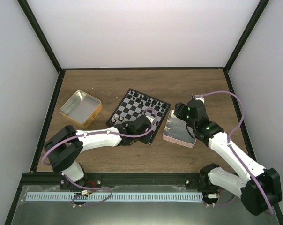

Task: Set up the chess pieces on the board
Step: Place the chess piece on the chessboard.

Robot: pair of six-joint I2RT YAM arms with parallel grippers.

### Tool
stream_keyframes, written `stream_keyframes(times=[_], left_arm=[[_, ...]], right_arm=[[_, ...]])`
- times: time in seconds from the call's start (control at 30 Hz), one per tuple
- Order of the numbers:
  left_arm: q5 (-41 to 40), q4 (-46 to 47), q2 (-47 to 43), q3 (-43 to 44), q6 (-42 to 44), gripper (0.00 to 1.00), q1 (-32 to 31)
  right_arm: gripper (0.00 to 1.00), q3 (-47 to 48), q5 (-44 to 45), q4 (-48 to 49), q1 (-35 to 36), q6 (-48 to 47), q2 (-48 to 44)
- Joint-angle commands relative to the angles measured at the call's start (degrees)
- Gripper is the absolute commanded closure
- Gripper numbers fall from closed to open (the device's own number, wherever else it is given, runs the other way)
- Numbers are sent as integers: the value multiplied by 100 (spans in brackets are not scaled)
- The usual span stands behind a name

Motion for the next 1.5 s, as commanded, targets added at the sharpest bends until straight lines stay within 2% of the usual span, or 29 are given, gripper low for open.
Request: stream_keyframes(times=[0.0, 0.6, 0.8, 1.0, 1.23, 1.3, 1.37, 1.47], left_arm=[[77, 352, 106, -43, 145, 93, -6], [96, 505, 396, -97, 126, 92, -1], [98, 380, 451, -18, 124, 86, -6], [126, 288, 274, 61, 142, 76, -6], [30, 117, -147, 288, 133, 73, -1], [-98, 91, -368, 321, 125, 73, 10], [-272, 90, -604, 323, 153, 72, 26], [-585, 127, -960, 291, 200, 72, 52]], right_arm=[[34, -27, 132, -110, -62, 130, 65], [34, -99, -22, -160, -174, 172, 138], [33, -76, -101, -164, -224, 143, 161], [33, -102, -352, -110, -306, 177, 162], [34, -143, -605, -115, -351, 135, 133], [38, -250, -768, -78, -367, 107, 99], [48, -428, -924, -42, -395, 177, 60], [56, -778, -1228, 120, -467, 369, 27]])
